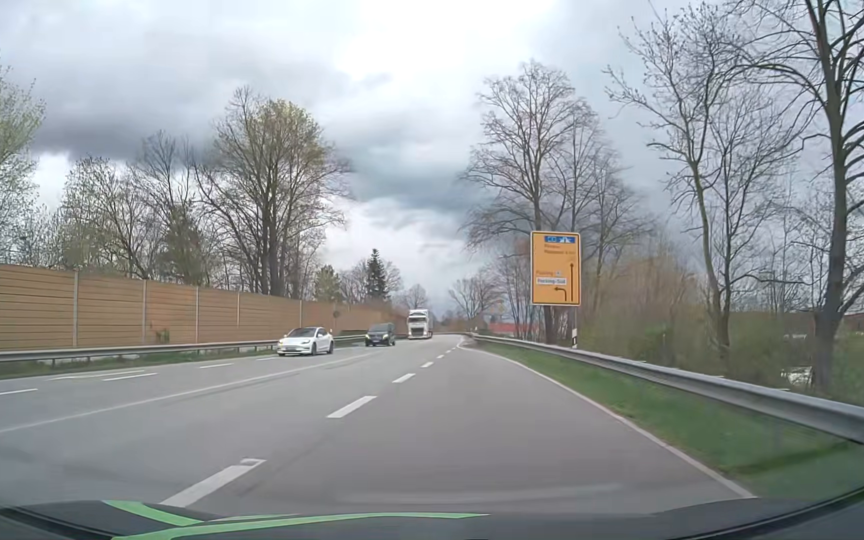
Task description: Follow the waypoints while adhering to traffic rules and regulations
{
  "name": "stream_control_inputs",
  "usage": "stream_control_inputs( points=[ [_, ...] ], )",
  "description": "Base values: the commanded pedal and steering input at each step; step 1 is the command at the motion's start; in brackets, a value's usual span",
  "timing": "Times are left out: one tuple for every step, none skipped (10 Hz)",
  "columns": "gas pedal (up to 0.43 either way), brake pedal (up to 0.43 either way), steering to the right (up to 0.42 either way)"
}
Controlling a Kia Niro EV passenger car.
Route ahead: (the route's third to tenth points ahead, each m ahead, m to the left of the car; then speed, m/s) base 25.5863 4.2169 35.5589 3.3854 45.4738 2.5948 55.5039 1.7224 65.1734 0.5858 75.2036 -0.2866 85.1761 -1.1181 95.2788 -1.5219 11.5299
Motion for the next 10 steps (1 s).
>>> stream_control_inputs(
  points=[
    [0.248, 0.0, -0.001],
    [0.268, 0.0, -0.001],
    [0.268, 0.0, -0.001],
    [0.287, 0.0, -0.001],
    [0.287, 0.0, -0.002],
    [0.299, 0.0, -0.003],
    [0.299, 0.0, -0.003],
    [0.311, 0.0, -0.002],
    [0.311, 0.0, -0.002],
    [0.311, 0.0, -0.002]
  ],
)
